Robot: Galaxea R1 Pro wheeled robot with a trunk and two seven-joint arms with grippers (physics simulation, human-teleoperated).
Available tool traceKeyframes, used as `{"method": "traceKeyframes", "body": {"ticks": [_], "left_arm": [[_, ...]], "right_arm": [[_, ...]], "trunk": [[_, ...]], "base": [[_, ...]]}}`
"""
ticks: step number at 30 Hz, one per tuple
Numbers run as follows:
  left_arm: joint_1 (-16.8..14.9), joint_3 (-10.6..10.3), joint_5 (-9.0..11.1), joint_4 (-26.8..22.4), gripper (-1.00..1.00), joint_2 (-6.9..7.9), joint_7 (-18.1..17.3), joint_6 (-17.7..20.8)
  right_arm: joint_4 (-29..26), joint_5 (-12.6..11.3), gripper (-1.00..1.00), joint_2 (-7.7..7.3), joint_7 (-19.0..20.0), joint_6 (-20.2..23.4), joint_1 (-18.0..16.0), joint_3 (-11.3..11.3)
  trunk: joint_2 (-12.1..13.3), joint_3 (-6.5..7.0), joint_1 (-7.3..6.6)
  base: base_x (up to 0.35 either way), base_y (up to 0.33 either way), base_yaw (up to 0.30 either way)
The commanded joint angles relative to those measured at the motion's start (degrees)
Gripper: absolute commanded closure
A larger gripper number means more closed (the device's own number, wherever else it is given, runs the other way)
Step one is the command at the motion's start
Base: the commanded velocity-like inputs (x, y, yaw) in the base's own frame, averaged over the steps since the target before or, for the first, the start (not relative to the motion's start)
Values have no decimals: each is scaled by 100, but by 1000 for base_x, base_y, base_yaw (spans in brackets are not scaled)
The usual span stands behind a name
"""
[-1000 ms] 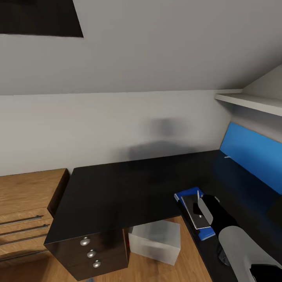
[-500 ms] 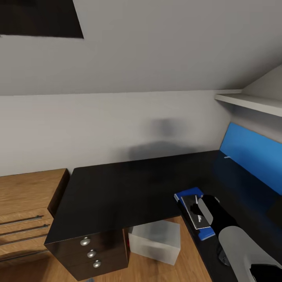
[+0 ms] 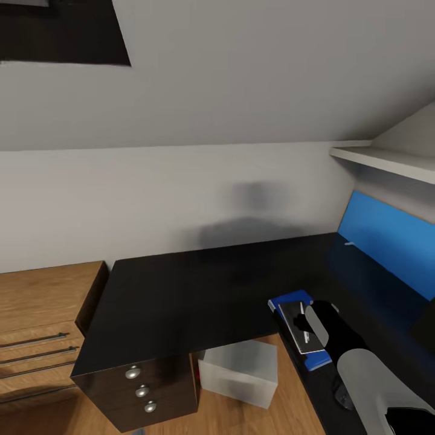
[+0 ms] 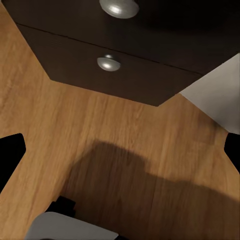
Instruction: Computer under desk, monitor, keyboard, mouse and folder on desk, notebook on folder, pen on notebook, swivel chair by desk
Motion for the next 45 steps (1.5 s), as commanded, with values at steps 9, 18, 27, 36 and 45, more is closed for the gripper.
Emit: {"method": "traceKeyframes", "body": {"ticks": [9, 18, 27, 36, 45], "left_arm": [[-3, -3, 49, 1, -100, -1, -1, -15], [-3, -3, 50, 1, -100, 0, -1, -15], [-3, -3, 50, 1, -100, 0, -1, -15], [-3, -3, 50, 1, -100, 3, -1, -10], [-3, -3, 50, 1, -100, 3, -1, -6]], "right_arm": [[-40, -61, -100, 17, -52, -3, -6, 4], [-69, -75, -100, 72, -72, -390, -6, 6], [-63, -83, -100, 219, -79, -1150, -4, -11], [-11, -74, -100, 328, -81, -1667, 0, -12], [22, -70, -100, 354, -73, -1768, 0, -10]], "trunk": [[355, 153, -197], [636, 279, -350], [636, 267, -350], [636, 258, -350], [636, 241, -350]], "base": [[0, 0, 0], [0, 0, 4], [0, 0, 154], [0, 0, 247], [0, 0, 262]]}}
